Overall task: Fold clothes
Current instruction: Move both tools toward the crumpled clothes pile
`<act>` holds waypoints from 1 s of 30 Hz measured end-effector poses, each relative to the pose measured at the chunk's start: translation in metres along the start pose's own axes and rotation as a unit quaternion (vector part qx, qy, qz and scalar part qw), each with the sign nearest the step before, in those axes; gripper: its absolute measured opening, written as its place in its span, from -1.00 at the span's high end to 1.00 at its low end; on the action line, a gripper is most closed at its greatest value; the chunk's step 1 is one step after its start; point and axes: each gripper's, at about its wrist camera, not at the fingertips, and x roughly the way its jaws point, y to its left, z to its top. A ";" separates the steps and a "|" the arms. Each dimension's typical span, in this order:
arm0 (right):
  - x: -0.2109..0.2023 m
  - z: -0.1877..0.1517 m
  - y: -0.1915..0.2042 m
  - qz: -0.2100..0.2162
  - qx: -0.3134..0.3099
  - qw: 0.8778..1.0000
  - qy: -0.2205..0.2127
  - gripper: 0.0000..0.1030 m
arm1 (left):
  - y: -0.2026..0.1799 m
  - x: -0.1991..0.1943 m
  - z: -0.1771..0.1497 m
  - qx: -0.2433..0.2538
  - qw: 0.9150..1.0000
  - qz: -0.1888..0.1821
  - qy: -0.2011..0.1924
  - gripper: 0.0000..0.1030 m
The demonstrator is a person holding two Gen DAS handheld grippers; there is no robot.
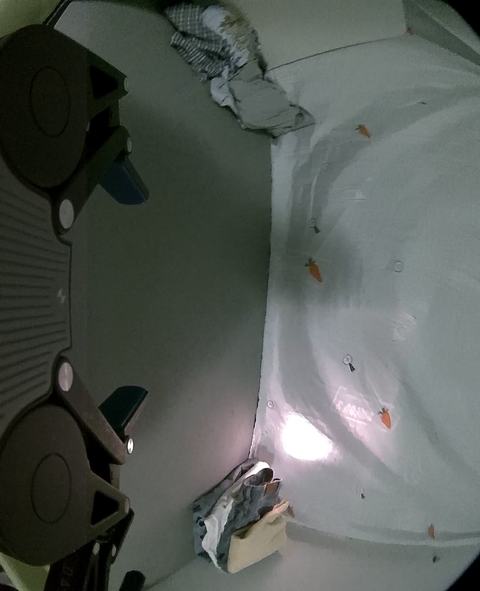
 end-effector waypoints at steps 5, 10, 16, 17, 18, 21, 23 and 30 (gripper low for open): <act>0.048 0.018 -0.018 0.002 0.033 0.999 0.008 -0.99 | -0.002 0.031 0.016 -0.020 0.999 0.013 0.032 -1.00; 0.099 0.034 -0.022 0.058 0.066 0.996 0.032 -0.98 | 0.014 0.067 0.033 -0.077 0.993 0.032 0.079 -1.00; 0.148 0.038 -0.015 0.105 0.069 0.990 0.071 -0.92 | 0.042 0.090 0.033 -0.163 0.979 0.044 0.111 -1.00; 0.156 0.039 -0.014 0.116 0.073 0.988 0.077 -0.91 | 0.046 0.092 0.033 -0.167 0.978 0.051 0.114 -1.00; 0.164 0.041 -0.011 0.125 0.076 0.986 0.083 -0.90 | 0.053 0.094 0.032 -0.171 0.976 0.061 0.117 -1.00; 0.184 0.046 0.001 0.147 0.076 0.982 0.094 -0.89 | 0.075 0.101 0.035 -0.190 0.971 0.084 0.122 -1.00; 0.196 0.049 0.013 0.158 0.070 0.980 0.098 -0.86 | 0.093 0.109 0.039 -0.206 0.966 0.092 0.125 -1.00; 0.246 0.066 0.070 0.192 0.087 0.970 0.121 -0.63 | 0.172 0.143 0.068 -0.239 0.959 0.094 0.116 -1.00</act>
